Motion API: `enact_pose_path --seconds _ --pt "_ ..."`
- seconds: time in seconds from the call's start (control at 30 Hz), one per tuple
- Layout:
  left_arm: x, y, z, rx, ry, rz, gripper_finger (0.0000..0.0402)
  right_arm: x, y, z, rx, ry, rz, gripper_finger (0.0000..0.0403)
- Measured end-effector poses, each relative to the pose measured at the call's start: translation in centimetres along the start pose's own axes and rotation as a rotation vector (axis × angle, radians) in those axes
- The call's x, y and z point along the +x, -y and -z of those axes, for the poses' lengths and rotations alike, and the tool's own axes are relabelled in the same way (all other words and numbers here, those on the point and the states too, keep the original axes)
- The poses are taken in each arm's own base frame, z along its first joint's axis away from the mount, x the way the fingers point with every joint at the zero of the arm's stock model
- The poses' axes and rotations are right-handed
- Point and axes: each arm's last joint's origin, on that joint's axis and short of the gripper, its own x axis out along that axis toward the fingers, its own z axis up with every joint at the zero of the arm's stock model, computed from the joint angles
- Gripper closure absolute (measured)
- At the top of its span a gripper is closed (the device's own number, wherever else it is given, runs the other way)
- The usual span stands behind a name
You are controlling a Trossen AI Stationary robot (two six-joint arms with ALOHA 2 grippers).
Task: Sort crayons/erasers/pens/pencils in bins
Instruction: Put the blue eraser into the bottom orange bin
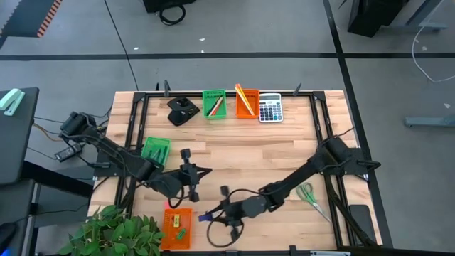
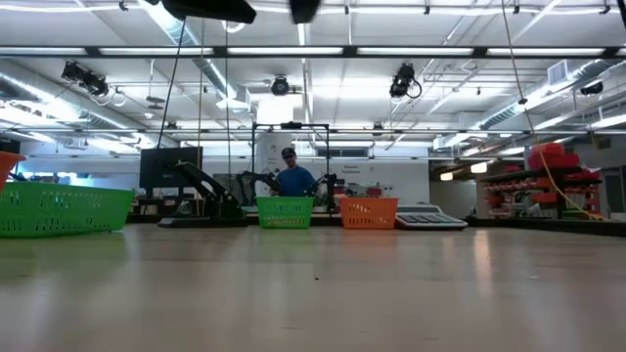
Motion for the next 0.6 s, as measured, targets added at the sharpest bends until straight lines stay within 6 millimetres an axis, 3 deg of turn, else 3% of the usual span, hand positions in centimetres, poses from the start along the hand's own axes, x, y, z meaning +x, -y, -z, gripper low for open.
enact_pose_path --seconds 0.3,0.6 --pt "-1.2 0.2 0.9 -0.007 -0.048 -0.077 0.0374 4.8 0.5 -0.5 -0.023 0.048 -0.122 0.0313" --pt "-1.5 0.0 2.2 -0.027 -0.132 -0.104 0.0391 7.7 2.3 0.0 -0.025 0.072 -0.237 0.0313"
